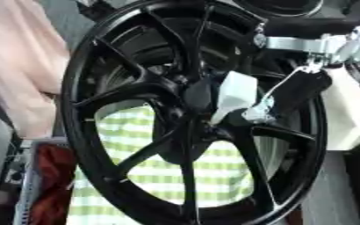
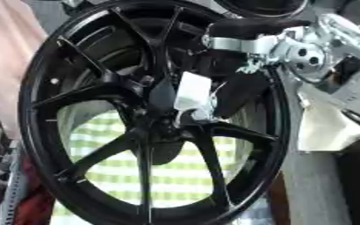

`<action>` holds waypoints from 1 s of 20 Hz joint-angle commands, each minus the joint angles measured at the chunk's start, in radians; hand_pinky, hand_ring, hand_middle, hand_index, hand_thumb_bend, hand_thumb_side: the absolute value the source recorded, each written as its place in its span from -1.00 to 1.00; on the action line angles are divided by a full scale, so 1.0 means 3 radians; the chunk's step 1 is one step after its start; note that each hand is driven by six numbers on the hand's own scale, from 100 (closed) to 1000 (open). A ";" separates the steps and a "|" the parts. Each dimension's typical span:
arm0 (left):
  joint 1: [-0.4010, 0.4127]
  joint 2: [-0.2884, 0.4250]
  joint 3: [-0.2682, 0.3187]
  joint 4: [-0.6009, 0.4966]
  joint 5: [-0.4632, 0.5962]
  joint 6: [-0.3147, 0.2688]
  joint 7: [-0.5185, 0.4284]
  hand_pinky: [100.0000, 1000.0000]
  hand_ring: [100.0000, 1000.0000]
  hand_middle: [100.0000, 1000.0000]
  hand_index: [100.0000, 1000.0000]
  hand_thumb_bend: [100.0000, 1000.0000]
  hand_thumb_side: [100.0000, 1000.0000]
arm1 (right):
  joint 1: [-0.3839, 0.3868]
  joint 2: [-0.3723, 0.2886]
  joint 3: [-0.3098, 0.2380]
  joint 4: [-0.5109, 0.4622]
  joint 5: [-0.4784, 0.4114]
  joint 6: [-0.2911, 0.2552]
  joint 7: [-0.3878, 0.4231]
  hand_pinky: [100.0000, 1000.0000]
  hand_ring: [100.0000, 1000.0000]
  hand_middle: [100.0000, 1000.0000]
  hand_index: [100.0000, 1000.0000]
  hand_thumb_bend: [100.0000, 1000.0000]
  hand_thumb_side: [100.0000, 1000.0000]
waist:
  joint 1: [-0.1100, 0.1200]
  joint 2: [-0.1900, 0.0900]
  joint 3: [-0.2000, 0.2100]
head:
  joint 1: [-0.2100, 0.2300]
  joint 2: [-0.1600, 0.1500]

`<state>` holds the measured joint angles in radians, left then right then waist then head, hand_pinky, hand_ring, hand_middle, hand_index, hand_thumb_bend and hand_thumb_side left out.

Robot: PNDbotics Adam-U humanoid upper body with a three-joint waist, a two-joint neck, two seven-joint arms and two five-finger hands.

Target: Pull the pin out of the wheel hub.

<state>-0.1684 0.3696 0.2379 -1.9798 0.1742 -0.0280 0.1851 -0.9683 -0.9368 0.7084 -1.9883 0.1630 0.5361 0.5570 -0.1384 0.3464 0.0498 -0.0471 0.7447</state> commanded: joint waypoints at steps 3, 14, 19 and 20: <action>-0.0031 0.0031 0.0002 -0.0067 -0.0030 -0.0005 -0.0016 0.65 0.25 0.36 0.66 -1.00 0.72 | -0.0078 -0.0028 -0.0029 -0.0039 -0.0065 0.0075 -0.0011 0.56 0.34 -0.12 0.30 -0.16 -0.51 | 0.0013 -0.0046 0.0005 | -0.0013 -0.0038; -0.0029 0.0026 0.0004 -0.0067 -0.0034 0.0001 -0.0031 0.65 0.25 0.36 0.66 -1.00 0.73 | -0.0130 0.0032 0.0006 -0.0039 -0.0177 0.0157 -0.0107 0.54 0.24 -0.21 0.18 -0.36 -0.79 | 0.0002 -0.0043 0.0000 | -0.0009 -0.0031; -0.0031 0.0026 0.0005 -0.0067 -0.0034 0.0000 -0.0038 0.65 0.25 0.36 0.66 -1.00 0.74 | -0.0139 0.0046 0.0021 -0.0039 -0.0176 0.0173 -0.0091 0.52 0.21 -0.22 0.18 -0.33 -0.92 | -0.0004 -0.0041 0.0004 | -0.0006 -0.0035; -0.0031 0.0025 0.0006 -0.0067 -0.0034 0.0000 -0.0039 0.65 0.25 0.36 0.66 -1.00 0.74 | -0.0135 0.0044 0.0020 -0.0039 -0.0164 0.0174 -0.0092 0.52 0.21 -0.22 0.19 -0.33 -0.94 | -0.0006 -0.0040 0.0003 | -0.0006 -0.0035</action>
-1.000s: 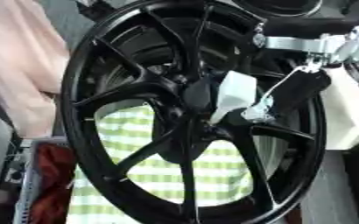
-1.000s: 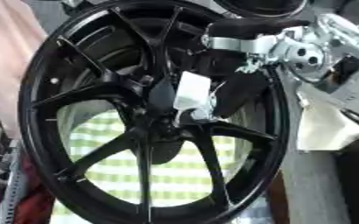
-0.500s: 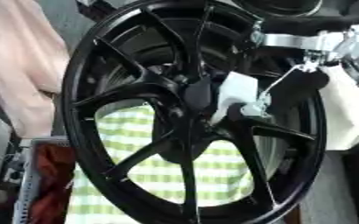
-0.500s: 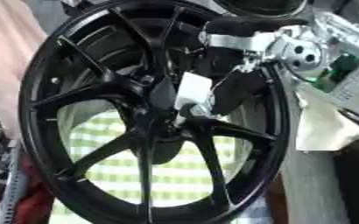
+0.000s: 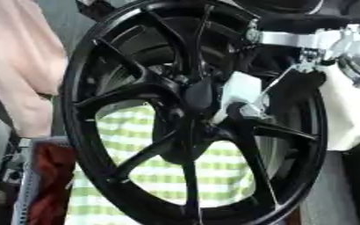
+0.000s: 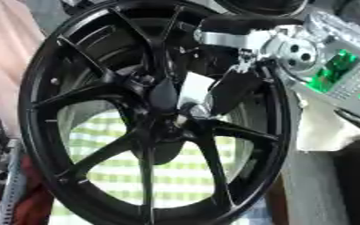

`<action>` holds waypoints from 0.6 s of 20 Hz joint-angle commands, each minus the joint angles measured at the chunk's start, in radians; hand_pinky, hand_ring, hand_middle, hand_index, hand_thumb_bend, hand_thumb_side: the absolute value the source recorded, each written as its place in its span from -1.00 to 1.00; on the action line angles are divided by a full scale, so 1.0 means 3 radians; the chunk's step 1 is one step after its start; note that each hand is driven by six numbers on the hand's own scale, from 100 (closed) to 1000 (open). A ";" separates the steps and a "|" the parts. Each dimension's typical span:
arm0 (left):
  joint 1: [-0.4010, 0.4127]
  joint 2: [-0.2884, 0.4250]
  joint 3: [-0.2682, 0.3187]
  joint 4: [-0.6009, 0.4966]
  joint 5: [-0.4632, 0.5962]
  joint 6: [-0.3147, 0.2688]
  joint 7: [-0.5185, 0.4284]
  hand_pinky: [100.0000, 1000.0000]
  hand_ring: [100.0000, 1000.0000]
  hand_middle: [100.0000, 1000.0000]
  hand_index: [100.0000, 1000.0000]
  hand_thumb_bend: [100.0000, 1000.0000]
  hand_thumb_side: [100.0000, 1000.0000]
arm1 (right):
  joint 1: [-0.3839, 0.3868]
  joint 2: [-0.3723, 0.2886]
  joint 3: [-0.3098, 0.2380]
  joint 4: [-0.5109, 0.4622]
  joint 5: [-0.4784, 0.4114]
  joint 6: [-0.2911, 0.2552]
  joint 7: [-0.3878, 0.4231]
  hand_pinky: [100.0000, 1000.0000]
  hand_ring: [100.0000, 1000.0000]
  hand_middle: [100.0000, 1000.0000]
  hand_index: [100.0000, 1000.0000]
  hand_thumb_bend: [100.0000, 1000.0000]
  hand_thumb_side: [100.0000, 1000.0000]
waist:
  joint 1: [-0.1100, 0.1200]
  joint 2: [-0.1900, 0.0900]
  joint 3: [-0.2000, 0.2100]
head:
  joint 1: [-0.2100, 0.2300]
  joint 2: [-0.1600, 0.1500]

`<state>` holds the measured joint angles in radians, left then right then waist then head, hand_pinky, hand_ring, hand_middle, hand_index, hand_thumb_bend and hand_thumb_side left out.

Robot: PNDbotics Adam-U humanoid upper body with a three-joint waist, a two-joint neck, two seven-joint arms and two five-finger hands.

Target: Pull the pin out of the wheel hub.

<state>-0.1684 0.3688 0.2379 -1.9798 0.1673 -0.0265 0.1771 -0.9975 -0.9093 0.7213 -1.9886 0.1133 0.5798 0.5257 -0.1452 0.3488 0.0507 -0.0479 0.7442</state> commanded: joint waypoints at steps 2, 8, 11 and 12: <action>-0.0032 0.0027 0.0005 -0.0067 -0.0013 -0.0003 -0.0017 0.65 0.26 0.36 0.66 -1.00 0.74 | -0.0021 -0.0060 -0.0024 -0.0038 0.0030 0.0022 0.0017 0.53 0.21 -0.22 0.17 -0.34 -1.00 | 0.0011 -0.0046 -0.0002 | -0.0003 -0.0036; -0.0036 0.0029 0.0003 -0.0067 -0.0015 -0.0003 -0.0035 0.66 0.26 0.36 0.66 -1.00 0.75 | 0.0043 -0.0114 -0.0048 -0.0038 0.0118 -0.0042 0.0043 0.52 0.17 -0.26 0.14 -0.38 -1.00 | -0.0004 -0.0043 -0.0011 | -0.0001 -0.0036; -0.0036 0.0029 0.0002 -0.0067 -0.0016 -0.0001 -0.0041 0.66 0.26 0.37 0.66 -1.00 0.75 | 0.0055 -0.0123 -0.0059 -0.0038 0.0121 -0.0089 0.0047 0.52 0.14 -0.30 0.12 -0.40 -1.00 | -0.0005 -0.0043 -0.0015 | 0.0000 -0.0036; -0.0035 0.0029 0.0002 -0.0067 -0.0016 -0.0001 -0.0043 0.66 0.26 0.37 0.66 -1.00 0.75 | 0.0054 -0.0124 -0.0062 -0.0038 0.0122 -0.0109 0.0043 0.52 0.13 -0.31 0.12 -0.39 -1.00 | -0.0004 -0.0044 -0.0017 | -0.0001 -0.0036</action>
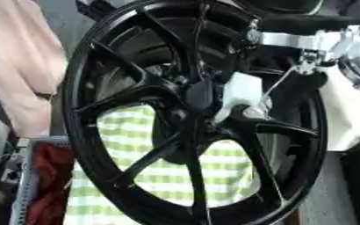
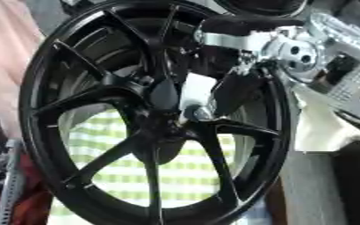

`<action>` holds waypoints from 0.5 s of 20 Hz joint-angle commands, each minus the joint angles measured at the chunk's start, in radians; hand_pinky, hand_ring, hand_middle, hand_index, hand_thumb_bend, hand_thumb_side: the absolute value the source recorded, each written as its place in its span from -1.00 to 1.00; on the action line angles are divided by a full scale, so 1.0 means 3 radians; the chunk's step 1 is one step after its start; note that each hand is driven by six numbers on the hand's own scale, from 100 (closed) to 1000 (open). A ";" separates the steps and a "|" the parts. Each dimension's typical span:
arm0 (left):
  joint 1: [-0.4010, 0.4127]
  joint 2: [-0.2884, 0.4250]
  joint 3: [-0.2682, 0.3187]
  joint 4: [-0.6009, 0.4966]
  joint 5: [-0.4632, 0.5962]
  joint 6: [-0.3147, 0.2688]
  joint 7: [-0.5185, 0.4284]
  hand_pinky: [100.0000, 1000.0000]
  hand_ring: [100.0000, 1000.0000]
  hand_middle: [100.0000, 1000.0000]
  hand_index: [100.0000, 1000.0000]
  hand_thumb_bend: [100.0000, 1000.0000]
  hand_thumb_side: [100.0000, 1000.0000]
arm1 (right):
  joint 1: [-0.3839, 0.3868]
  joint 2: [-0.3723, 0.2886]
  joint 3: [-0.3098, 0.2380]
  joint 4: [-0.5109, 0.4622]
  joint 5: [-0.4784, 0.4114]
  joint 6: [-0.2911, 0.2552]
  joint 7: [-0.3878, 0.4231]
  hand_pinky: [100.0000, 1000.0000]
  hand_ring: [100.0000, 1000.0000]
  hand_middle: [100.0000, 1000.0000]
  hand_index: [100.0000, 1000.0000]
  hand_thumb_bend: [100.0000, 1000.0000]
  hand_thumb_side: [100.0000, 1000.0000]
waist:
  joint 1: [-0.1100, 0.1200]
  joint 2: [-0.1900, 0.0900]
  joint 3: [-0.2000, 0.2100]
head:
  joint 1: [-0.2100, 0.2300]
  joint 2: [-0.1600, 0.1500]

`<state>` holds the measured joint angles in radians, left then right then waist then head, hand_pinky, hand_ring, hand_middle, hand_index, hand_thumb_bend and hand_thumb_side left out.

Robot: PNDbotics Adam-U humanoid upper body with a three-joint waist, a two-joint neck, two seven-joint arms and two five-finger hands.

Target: Pull the pin out of the wheel hub.

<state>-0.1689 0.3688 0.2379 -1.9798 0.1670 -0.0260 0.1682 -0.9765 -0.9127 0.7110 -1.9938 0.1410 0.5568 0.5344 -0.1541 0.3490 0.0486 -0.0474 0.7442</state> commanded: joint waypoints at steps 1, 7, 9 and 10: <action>-0.0033 0.0030 0.0002 -0.0067 -0.0016 -0.0002 -0.0015 0.66 0.26 0.37 0.66 -1.00 0.75 | -0.0019 -0.0114 -0.0031 -0.0021 0.0033 -0.0056 0.0008 0.52 0.12 -0.32 0.11 -0.37 -1.00 | 0.0026 -0.0046 -0.0011 | -0.0002 -0.0037; -0.0026 0.0030 0.0004 -0.0067 -0.0017 0.0000 -0.0021 0.66 0.26 0.37 0.66 -1.00 0.76 | -0.0045 -0.0122 -0.0059 -0.0021 0.0102 -0.0260 -0.0037 0.53 0.06 -0.38 0.07 -0.26 -1.00 | 0.0031 -0.0062 -0.0031 | -0.0004 -0.0033; -0.0024 0.0030 0.0003 -0.0067 -0.0018 0.0002 -0.0024 0.66 0.26 0.37 0.66 -1.00 0.76 | -0.0048 -0.0122 -0.0077 -0.0021 0.0111 -0.0307 -0.0064 0.53 0.04 -0.40 0.06 -0.25 -1.00 | 0.0033 -0.0066 -0.0037 | -0.0005 -0.0032; -0.0023 0.0029 0.0003 -0.0067 -0.0019 0.0004 -0.0027 0.66 0.26 0.37 0.66 -1.00 0.76 | -0.0048 -0.0123 -0.0086 -0.0021 0.0114 -0.0326 -0.0082 0.52 0.03 -0.40 0.06 -0.25 -1.00 | 0.0035 -0.0068 -0.0040 | -0.0007 -0.0031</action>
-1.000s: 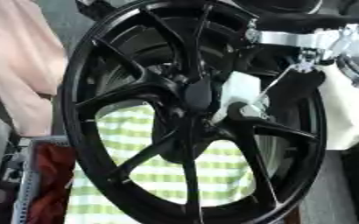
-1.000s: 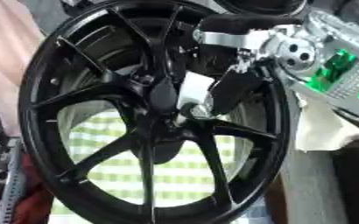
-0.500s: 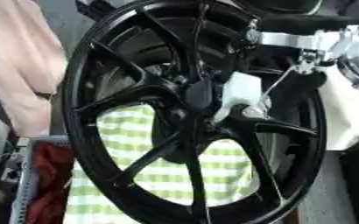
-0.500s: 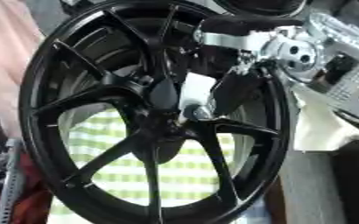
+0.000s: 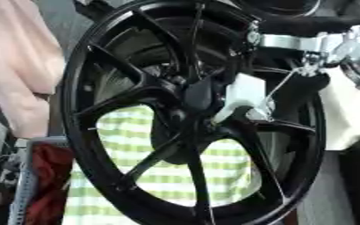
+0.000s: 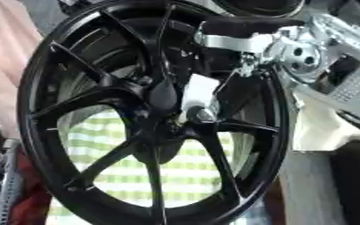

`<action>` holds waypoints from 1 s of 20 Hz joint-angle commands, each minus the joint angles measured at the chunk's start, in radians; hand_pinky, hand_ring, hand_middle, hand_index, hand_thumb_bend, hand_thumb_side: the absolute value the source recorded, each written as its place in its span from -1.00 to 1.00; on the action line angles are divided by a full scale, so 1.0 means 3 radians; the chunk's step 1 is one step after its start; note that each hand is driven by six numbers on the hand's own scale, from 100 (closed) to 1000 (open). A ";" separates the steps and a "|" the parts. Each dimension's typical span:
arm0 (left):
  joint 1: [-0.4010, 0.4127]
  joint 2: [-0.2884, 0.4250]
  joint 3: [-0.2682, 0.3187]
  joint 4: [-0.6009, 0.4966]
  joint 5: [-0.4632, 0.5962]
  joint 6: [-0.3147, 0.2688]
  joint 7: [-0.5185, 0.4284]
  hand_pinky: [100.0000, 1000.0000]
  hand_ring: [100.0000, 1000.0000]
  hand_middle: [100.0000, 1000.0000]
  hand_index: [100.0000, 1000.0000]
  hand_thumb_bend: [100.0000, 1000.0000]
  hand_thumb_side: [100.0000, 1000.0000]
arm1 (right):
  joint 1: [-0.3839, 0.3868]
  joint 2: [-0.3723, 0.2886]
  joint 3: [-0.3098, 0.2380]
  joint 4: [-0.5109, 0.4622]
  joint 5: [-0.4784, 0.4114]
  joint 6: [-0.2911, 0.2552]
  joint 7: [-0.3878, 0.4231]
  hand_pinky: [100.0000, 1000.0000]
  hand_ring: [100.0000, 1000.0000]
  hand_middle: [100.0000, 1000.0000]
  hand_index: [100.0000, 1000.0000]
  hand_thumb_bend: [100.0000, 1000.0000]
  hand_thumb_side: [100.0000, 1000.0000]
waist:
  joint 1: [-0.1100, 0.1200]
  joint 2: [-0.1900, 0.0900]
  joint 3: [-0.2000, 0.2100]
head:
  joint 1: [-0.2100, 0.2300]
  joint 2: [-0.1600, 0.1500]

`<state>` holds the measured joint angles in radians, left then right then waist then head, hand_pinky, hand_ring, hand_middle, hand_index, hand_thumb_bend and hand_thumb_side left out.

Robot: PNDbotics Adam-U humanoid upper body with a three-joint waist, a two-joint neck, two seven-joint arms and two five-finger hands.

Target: Pull the pin out of the wheel hub.

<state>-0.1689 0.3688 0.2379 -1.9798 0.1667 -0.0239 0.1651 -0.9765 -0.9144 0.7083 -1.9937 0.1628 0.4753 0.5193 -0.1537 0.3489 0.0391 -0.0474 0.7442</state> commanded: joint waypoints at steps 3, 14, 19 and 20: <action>-0.0019 0.0028 0.0005 -0.0067 -0.0023 0.0000 -0.0023 0.66 0.27 0.37 0.66 -1.00 0.76 | -0.0046 -0.0126 -0.0106 -0.0021 0.0036 -0.0097 -0.0086 0.53 0.01 -0.42 0.05 -0.26 -1.00 | 0.0036 -0.0073 -0.0012 | -0.0010 -0.0033; -0.0008 0.0032 0.0010 -0.0067 -0.0023 0.0003 -0.0031 0.66 0.27 0.38 0.66 -1.00 0.76 | -0.0082 -0.0164 -0.0196 -0.0021 -0.0045 -0.0153 -0.0140 0.54 -0.02 -0.44 0.04 -0.27 -1.00 | 0.0036 -0.0101 -0.0030 | -0.0018 -0.0029; -0.0005 0.0034 0.0012 -0.0067 -0.0020 0.0004 -0.0037 0.66 0.28 0.38 0.66 -1.00 0.76 | -0.0098 -0.0181 -0.0230 -0.0021 -0.0140 -0.0135 -0.0151 0.54 -0.02 -0.44 0.04 -0.27 -1.00 | 0.0030 -0.0115 -0.0031 | -0.0017 -0.0031; -0.0005 0.0035 0.0013 -0.0067 -0.0019 0.0004 -0.0038 0.67 0.28 0.38 0.66 -1.00 0.76 | -0.0097 -0.0188 -0.0243 -0.0021 -0.0160 -0.0139 -0.0157 0.54 -0.02 -0.44 0.04 -0.27 -1.00 | 0.0029 -0.0120 -0.0032 | -0.0015 -0.0033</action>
<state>-0.1676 0.3688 0.2379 -1.9798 0.1654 -0.0215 0.1563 -0.9892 -0.9374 0.6591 -1.9936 0.1252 0.4339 0.4781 -0.1513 0.3387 0.0313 -0.0506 0.7442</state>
